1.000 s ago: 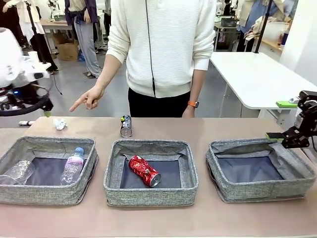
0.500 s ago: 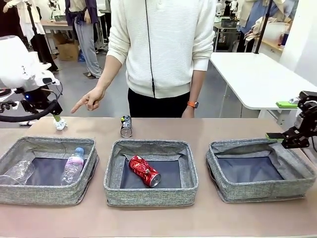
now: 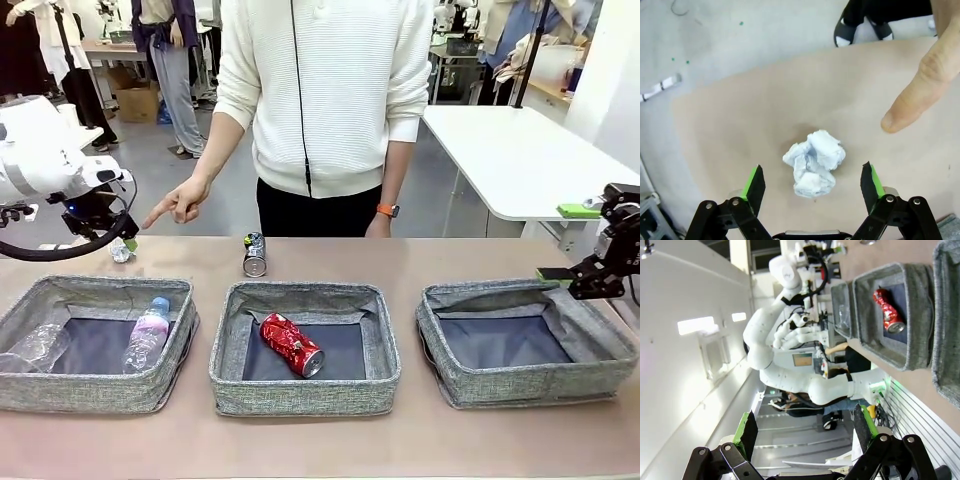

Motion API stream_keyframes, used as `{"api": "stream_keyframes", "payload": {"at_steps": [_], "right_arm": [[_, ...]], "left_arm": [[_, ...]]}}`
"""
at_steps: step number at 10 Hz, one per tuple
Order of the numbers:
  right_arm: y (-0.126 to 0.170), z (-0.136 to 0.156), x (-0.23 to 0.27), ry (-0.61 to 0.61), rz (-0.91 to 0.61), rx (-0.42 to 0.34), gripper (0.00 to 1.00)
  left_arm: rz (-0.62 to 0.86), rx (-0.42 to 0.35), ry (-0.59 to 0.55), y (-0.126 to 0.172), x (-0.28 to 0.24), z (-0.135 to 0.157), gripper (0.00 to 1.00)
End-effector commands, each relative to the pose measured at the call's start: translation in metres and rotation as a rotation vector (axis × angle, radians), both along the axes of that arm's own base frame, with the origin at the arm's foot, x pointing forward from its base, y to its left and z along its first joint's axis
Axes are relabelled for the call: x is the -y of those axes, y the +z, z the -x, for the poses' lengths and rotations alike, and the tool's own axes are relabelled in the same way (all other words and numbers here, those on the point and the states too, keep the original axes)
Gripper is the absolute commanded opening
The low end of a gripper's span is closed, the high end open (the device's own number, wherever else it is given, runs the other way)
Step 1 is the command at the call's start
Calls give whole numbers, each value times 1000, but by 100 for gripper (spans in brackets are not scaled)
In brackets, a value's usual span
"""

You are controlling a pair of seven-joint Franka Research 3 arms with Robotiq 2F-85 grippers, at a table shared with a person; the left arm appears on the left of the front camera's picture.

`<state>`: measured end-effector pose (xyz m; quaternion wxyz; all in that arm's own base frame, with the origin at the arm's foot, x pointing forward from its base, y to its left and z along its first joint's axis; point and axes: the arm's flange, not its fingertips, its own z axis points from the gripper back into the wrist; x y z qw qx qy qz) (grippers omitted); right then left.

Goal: Sort the waste into the appropriate baskets.
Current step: Pick up the waste item pointed out by the person.

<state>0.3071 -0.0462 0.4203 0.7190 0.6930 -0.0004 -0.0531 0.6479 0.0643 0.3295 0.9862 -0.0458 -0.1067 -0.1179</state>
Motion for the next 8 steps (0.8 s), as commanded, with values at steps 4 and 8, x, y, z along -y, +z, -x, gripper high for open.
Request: {"api": "stream_keyframes", "payload": {"at_steps": [4,8], "right_arm": [[2,-1,-1,2,-14,10,100],[2,-1,-1,2,-14,10,100]], "left_arm": [[6,-59,0,-6,0,-2,42],[-15,-59,-6,-11,-1,0,0]]}}
